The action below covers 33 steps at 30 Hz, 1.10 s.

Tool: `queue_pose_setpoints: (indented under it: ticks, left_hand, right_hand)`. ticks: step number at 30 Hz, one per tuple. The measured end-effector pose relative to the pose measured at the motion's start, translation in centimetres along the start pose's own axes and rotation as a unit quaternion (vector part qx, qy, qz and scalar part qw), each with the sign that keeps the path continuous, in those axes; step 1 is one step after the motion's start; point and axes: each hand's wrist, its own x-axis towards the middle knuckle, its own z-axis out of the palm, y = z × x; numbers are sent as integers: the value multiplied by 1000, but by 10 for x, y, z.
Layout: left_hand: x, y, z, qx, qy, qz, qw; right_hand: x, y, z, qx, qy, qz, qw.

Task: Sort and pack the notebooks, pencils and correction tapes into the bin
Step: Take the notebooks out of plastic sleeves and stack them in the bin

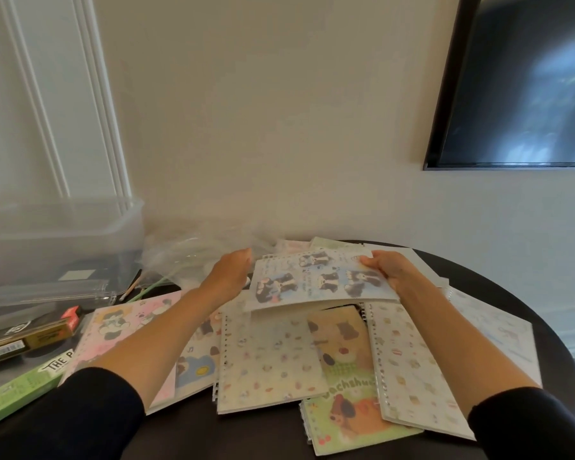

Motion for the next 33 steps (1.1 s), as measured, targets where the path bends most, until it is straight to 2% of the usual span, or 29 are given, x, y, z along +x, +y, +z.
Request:
queue_pose_setpoints:
  ticks: [4, 6, 8, 10, 12, 14, 16, 18, 22, 28, 31, 33]
  left_hand:
    - [-3, 17, 1, 23, -9, 16, 1000]
    - [-3, 22, 2, 27, -7, 23, 999]
    - [-3, 26, 7, 34, -11, 27, 999]
    - [-5, 27, 15, 49, -26, 30, 998]
    - [-6, 26, 23, 59, -33, 21, 997]
    - [-11, 23, 28, 66, -34, 17, 997]
    - [-15, 19, 29, 77, -31, 29, 996]
    - [-18, 18, 27, 73, -16, 34, 997]
    - [-21, 26, 16, 40, 21, 58, 997]
    - [-19, 50, 0, 7, 35, 149, 988]
    - [-22, 51, -4, -21, 51, 163, 985]
    - [-23, 49, -8, -33, 66, 157, 985]
  right_hand:
    - [1, 6, 17, -4, 110, -28, 994]
    - [-2, 11, 29, 0, 130, -55, 990]
    - [-10, 18, 44, 13, 100, -64, 993]
    - [-21, 23, 57, 24, 27, -55, 998]
    - [-30, 26, 65, -9, -41, -37, 998]
    - [-35, 31, 67, -47, -73, -4, 996]
    - [-37, 38, 65, -49, -86, 31, 995]
    - [-37, 44, 64, -6, -93, 50, 994]
    - [-38, 40, 65, 135, -116, 49, 983]
    - [-47, 23, 83, 219, -171, 41, 960]
    - [-49, 26, 91, 264, -187, 53, 945]
    - [-49, 28, 91, 255, -193, 47, 946]
